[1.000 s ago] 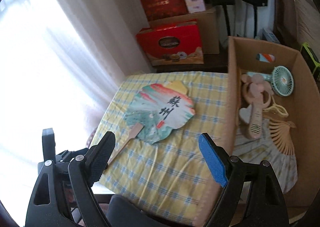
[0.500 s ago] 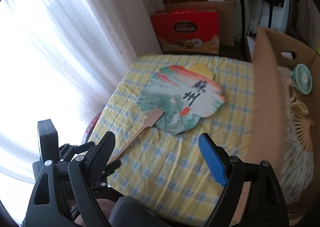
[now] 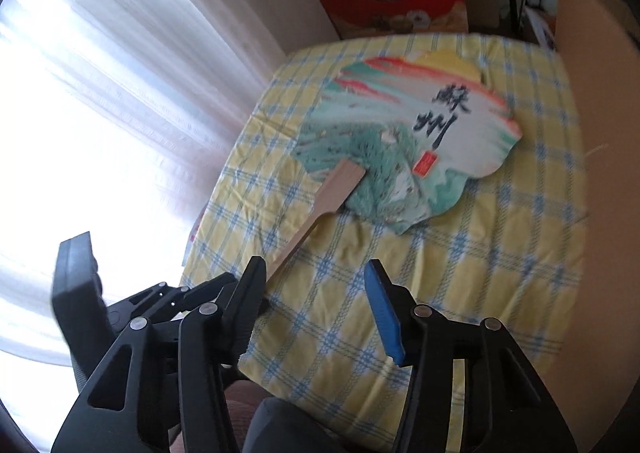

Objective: Organize objects
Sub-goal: 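Close the left tool on the wooden handle of the painted fan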

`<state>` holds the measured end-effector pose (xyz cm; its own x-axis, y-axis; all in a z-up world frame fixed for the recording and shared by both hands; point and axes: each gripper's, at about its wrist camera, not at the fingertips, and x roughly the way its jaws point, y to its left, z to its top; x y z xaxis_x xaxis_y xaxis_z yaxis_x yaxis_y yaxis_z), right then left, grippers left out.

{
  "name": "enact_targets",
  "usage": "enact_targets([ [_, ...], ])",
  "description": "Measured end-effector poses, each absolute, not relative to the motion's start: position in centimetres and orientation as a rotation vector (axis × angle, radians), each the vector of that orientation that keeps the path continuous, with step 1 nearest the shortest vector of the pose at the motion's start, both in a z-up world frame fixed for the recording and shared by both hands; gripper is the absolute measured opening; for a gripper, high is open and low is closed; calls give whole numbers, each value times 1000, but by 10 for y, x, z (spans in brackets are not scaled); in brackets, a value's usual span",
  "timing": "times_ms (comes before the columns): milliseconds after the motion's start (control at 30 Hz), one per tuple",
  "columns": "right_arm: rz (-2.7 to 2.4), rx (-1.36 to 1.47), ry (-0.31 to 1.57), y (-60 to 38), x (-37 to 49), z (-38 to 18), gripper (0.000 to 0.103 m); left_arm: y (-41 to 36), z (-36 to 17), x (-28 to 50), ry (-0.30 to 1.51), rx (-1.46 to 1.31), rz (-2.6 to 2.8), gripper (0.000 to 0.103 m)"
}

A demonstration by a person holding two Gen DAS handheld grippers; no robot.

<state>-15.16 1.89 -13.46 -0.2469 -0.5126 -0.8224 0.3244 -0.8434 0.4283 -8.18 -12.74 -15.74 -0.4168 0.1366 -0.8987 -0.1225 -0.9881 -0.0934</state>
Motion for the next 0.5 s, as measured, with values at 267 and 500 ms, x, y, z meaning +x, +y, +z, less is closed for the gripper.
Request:
enact_targets([
  [267, -2027, 1533, -321, 4, -163, -159, 48, -131, -156, -83, -193, -1603, 2402, 10],
  [500, -1959, 1581, -451, -1, -174, -183, 39, -131, -148, -83, -306, -1582, 2316, 9],
])
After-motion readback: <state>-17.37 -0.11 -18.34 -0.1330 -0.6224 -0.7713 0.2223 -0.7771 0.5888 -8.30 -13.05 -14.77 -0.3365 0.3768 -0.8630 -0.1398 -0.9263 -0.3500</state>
